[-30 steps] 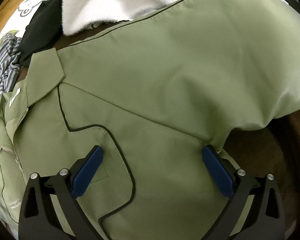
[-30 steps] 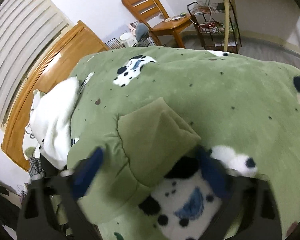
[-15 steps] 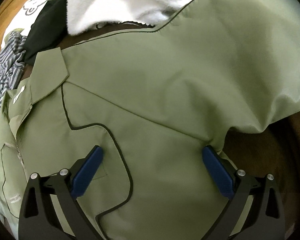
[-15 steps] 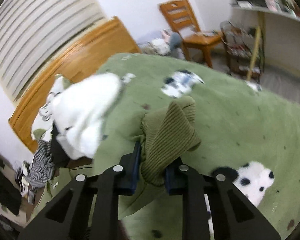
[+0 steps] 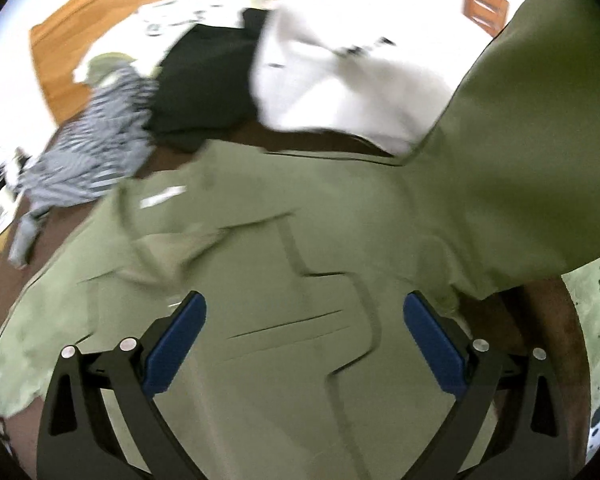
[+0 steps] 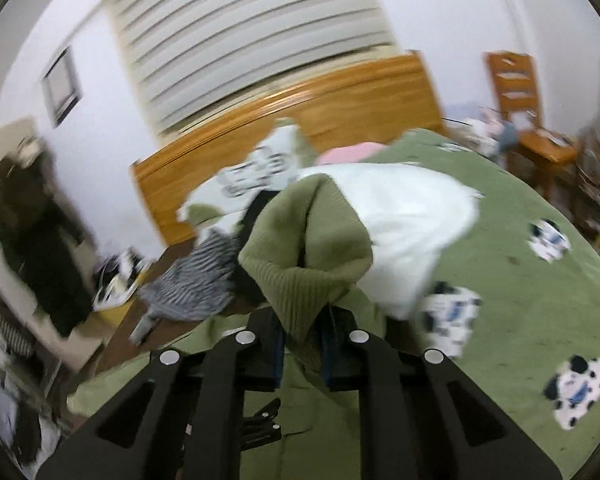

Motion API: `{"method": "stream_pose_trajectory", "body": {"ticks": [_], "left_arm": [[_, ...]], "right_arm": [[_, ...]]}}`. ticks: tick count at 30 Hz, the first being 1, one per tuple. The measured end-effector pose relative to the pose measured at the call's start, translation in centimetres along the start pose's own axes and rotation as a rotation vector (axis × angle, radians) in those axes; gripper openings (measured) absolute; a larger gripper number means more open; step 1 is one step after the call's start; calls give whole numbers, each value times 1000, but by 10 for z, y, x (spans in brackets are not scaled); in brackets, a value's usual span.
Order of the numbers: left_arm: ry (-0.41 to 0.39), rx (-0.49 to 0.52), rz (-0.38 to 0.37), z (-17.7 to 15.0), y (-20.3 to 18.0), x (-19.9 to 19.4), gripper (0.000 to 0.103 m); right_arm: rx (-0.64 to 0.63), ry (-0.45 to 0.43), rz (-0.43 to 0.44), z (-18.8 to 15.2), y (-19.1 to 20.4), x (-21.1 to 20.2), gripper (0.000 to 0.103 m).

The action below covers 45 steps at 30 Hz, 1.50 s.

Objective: Fold large clothes
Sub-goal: 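Lift the sleeve with the right tool and lay the cuff across the jacket front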

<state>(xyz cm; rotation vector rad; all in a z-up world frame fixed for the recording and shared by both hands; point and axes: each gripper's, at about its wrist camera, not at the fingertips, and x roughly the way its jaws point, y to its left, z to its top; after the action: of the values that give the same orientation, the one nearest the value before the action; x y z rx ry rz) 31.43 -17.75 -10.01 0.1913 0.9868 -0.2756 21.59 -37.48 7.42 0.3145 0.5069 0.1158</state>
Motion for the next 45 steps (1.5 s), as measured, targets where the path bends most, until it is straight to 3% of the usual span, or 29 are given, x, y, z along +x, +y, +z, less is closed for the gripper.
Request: {"method": "stream_pose_trajectory", "body": {"ticks": [8,14,18,21,24,28,31,36,45], "left_arm": [[-7,-133,144,-66,114,-62,97],[43,-233,257,-137,193,-80,97],[119,-304,308,-186,229,-75,97],[152,-321,333,-211,236,-70,97],[179,-336,330,-231,237,-61,97],[171,-354,327,-246,227,-56,97],[158,-388,313,-258,224,-55,97],[119,-435,285,-267,220,-58,97],[38,-446,156,-236,196,-55,96]], "right_arm": [[-142,113,142,-40,131,40,12],[-223,243,211,-103,196,77,12],[-253,389,226,-166,218,106,12],[-277,462,240,-205,225,120,16],[-306,544,265,-244,234,133,28],[-280,592,326,-274,232,132,62],[-313,562,301,-282,231,116,77],[-343,522,273,-270,212,97,79],[-287,458,168,-231,154,102,80]]}}
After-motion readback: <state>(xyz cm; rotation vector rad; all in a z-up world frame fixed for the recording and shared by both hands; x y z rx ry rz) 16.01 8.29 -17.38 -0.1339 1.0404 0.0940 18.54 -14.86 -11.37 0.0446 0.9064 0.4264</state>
